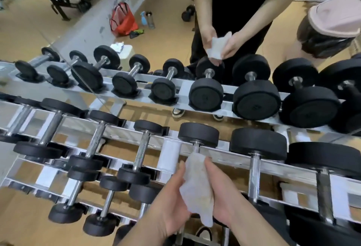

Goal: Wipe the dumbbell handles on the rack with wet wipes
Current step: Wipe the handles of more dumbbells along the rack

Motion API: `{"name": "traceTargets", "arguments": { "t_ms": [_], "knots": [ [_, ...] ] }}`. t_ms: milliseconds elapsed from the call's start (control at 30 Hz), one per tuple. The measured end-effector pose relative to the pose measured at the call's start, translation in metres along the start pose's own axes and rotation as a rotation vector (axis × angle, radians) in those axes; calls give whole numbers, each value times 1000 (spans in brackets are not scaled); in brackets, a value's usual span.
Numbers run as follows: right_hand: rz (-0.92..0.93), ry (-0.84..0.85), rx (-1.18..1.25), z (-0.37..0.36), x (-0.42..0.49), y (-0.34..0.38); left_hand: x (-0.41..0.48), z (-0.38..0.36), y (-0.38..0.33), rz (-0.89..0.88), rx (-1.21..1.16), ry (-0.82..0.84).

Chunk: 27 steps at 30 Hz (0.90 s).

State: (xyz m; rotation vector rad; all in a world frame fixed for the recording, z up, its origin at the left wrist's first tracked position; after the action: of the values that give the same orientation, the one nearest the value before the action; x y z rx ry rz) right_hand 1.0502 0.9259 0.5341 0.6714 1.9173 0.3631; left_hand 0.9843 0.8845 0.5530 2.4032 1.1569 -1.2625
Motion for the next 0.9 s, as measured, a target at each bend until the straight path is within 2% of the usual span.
{"name": "traceTargets", "arguments": {
  "t_ms": [233,333,433,467,567,633,700,733,833,900],
  "knots": [
    [-39,-132,-43,24,7,-6,28,30,-28,-77,-29,-130],
    [-16,-223,-219,41,16,-1,31,51,-58,-104,-3,-243],
    [106,-294,-405,50,28,17,31,56,-103,-184,106,-287],
    [139,-283,-494,48,32,21,30,53,-116,-213,170,-305],
    [156,-96,-748,24,49,12,33,60,-143,-335,434,-492],
    [108,13,-829,12,56,-8,34,58,-152,-486,663,-615],
    [86,14,-859,13,61,-17,48,58,-144,-544,810,-636],
    [95,-2,-871,17,65,-17,59,60,-133,-500,834,-602],
    [140,22,-948,19,69,-10,89,55,-91,-220,823,-383],
    [144,57,-926,18,68,-8,95,52,-83,-111,748,-354]
  ]
}}
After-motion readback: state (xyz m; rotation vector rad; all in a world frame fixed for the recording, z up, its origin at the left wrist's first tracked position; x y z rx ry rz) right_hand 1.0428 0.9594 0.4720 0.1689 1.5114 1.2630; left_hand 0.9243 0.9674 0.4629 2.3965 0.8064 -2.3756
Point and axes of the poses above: each hand's wrist, its own x-axis towards the middle knuckle, its own z-axis out of the back of the hand, y = z × x, the point moved 10 cm from there along x, towards the middle knuckle, and after that the axes turned 10 degrees about z, right-handed, at the moved point
